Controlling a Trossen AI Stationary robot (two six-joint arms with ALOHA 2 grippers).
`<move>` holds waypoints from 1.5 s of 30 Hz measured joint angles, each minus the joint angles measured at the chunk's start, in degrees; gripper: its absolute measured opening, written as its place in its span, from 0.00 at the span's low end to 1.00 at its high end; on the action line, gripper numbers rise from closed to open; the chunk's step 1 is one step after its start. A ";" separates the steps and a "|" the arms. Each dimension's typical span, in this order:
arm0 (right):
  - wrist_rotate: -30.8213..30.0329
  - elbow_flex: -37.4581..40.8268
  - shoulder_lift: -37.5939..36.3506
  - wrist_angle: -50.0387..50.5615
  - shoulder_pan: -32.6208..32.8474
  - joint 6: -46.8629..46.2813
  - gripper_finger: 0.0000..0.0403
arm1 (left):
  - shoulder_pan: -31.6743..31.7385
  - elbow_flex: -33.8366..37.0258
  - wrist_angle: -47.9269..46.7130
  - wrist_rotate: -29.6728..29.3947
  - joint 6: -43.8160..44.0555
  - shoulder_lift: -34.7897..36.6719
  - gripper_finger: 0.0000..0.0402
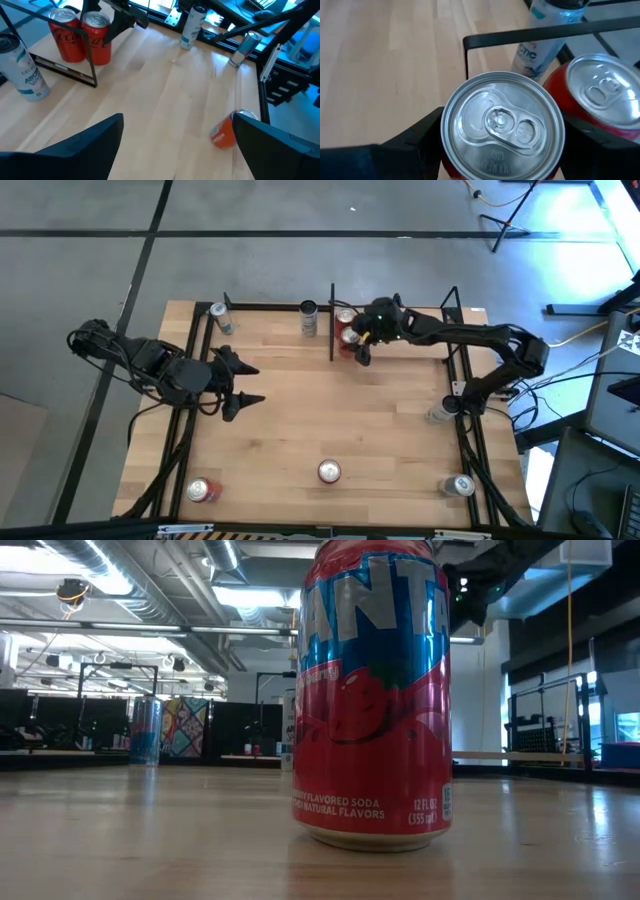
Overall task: Place canned beverage on shelf
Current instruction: Put the red-black soda can on the shelf aligned with other red-black soda can, then put the bottom white-blue soda can on the shelf
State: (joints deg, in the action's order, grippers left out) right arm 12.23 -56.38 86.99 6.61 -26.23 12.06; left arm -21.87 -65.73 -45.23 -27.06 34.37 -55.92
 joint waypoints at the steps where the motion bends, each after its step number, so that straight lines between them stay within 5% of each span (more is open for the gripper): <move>1: 0.73 0.00 0.33 0.08 -0.30 0.26 0.69 | 0.00 0.00 0.03 -0.29 0.00 0.00 0.90; 18: 1.79 -0.09 3.64 -4.17 -1.16 3.23 0.70 | -0.01 0.00 2.49 -2.38 -0.02 0.02 0.90; 25: -0.75 -0.09 3.64 -4.22 -1.17 3.55 0.96 | 0.00 0.00 2.49 -2.42 -0.03 0.00 0.90; 35: -1.36 -0.09 2.09 -5.00 -1.13 3.41 0.86 | -0.02 0.00 2.49 -2.46 -0.04 0.02 0.90; 45: -1.38 -0.11 -6.97 -4.50 -1.13 -0.78 0.84 | 0.00 0.00 2.51 -2.13 -0.11 0.02 0.90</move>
State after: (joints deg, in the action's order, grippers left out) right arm 10.85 -56.49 80.02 2.11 -27.35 11.28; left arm -21.87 -65.73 -42.72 -29.18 34.26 -55.90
